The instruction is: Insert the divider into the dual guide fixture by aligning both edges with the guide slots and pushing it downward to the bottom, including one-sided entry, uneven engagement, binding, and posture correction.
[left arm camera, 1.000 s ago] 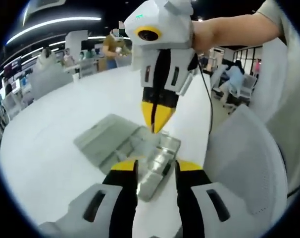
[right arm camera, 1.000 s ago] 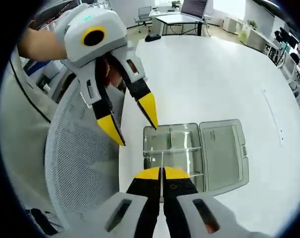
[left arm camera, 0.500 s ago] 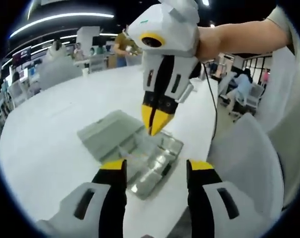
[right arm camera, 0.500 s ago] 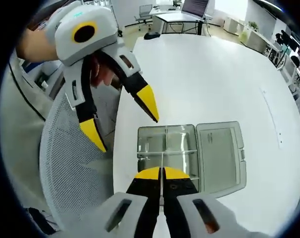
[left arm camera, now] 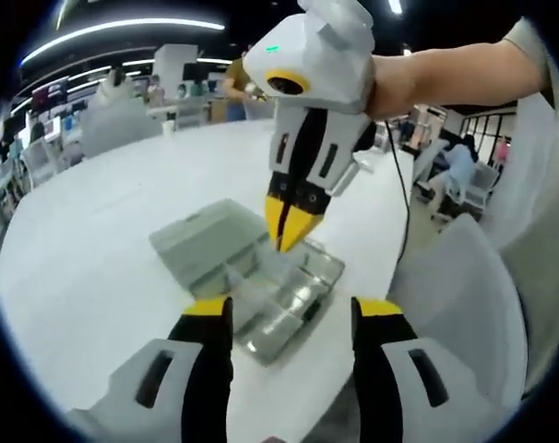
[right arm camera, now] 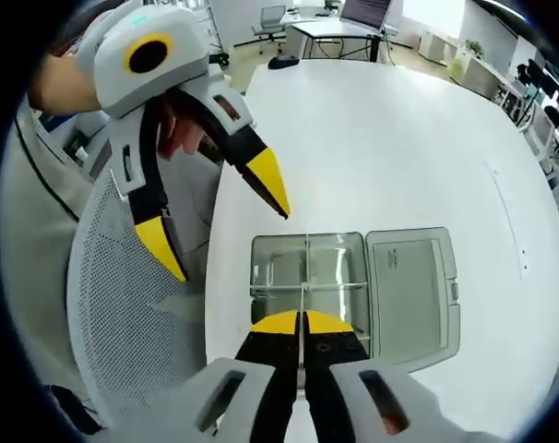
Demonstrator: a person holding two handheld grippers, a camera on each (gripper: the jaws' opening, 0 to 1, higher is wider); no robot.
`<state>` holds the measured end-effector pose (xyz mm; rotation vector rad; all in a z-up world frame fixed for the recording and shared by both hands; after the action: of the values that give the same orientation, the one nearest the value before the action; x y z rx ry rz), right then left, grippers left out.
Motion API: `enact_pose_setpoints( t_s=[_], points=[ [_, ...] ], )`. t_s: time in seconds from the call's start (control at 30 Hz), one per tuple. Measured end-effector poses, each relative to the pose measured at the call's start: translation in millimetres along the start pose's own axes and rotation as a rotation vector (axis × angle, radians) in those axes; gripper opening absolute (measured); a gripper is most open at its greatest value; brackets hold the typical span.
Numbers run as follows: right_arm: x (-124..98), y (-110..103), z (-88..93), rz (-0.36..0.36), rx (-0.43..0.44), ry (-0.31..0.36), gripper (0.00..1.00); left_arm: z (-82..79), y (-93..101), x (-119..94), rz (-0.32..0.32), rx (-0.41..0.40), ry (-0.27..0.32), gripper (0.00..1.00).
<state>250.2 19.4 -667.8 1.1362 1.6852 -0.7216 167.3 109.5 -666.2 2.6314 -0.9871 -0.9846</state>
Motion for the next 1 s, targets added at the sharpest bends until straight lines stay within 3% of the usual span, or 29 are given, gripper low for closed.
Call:
enact_pose_setpoints(
  t_s=[1.0],
  points=[
    [9.0,6.3,3.5,-0.007,-0.005,0.002,0.0,-0.2,-5.3,0.3,-0.004,-0.01,-0.002,0.49]
  ],
)
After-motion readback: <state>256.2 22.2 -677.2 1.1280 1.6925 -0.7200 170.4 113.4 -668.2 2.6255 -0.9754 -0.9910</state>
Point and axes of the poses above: the point that each gripper's makers call its tool centre point, and the gripper's own axes: x roughly forward along the fingers, y roughly to its right, z roughly out of its underside, the point moved 6 cm from there along -x, roughly backward along the fingers, and after that the axes turned 15 degrees about -x, right-handed, at the moved point
